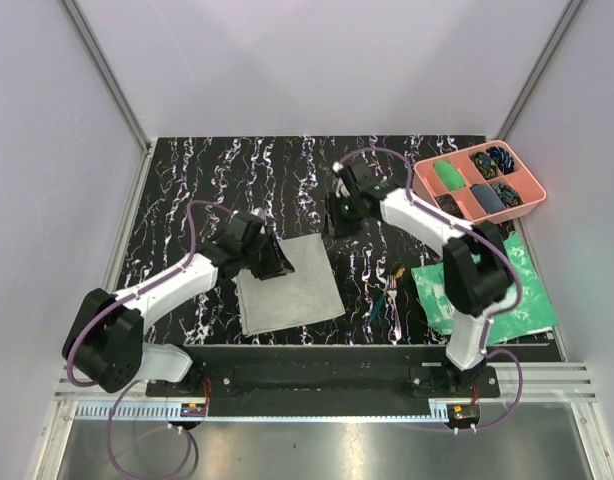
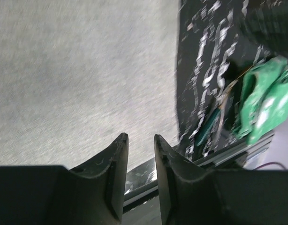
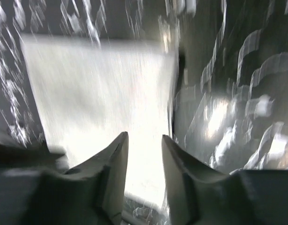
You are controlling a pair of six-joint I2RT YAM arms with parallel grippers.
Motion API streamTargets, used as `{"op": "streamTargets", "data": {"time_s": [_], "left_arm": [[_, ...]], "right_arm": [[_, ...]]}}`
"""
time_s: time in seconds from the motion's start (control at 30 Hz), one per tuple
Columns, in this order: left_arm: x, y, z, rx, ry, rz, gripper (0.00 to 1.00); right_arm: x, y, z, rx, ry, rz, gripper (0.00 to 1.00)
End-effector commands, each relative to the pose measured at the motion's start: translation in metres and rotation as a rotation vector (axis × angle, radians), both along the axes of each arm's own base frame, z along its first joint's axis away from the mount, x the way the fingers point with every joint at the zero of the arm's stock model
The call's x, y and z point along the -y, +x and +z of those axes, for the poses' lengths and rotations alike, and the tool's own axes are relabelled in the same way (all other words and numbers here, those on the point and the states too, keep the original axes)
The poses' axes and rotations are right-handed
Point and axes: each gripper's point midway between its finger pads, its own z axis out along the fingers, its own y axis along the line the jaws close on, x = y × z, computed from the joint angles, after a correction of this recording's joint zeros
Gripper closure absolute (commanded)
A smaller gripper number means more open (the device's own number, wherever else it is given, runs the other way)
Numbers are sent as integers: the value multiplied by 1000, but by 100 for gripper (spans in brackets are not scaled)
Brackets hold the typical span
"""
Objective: Fold the napkin into a case and place the utensils inside
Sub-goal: Smooth out the square-folded napkin at the center of the board.
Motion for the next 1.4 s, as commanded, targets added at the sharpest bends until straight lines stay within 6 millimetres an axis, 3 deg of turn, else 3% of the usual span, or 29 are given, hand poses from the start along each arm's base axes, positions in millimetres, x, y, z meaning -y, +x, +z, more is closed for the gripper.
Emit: {"op": "streamTargets", "data": {"time_s": [0.0, 0.13, 0.27, 0.5, 0.77, 0.9, 1.37], "left_arm": [[-18, -41, -30, -96, 67, -80, 65], [-55, -52, -32, -85, 203, 5, 53], [-81, -77, -39, -143, 239, 120, 46], [-79, -106, -42, -199, 157, 107, 50], [-81, -126, -54, -287, 143, 108, 46], [-88, -126, -55, -280, 175, 139, 48], [-87, -128, -62, -307, 181, 130, 55]], "right_arm": [[9, -76, -9, -83, -3, 33, 47], [18, -111, -4, -122, 49, 26, 44], [25, -134, -12, -161, 76, 11, 43], [32, -156, -37, -222, 94, -9, 43], [34, -161, -60, -261, 84, -22, 46], [31, -162, -66, -270, 97, -22, 54], [33, -168, -82, -313, 87, -29, 56]]}}
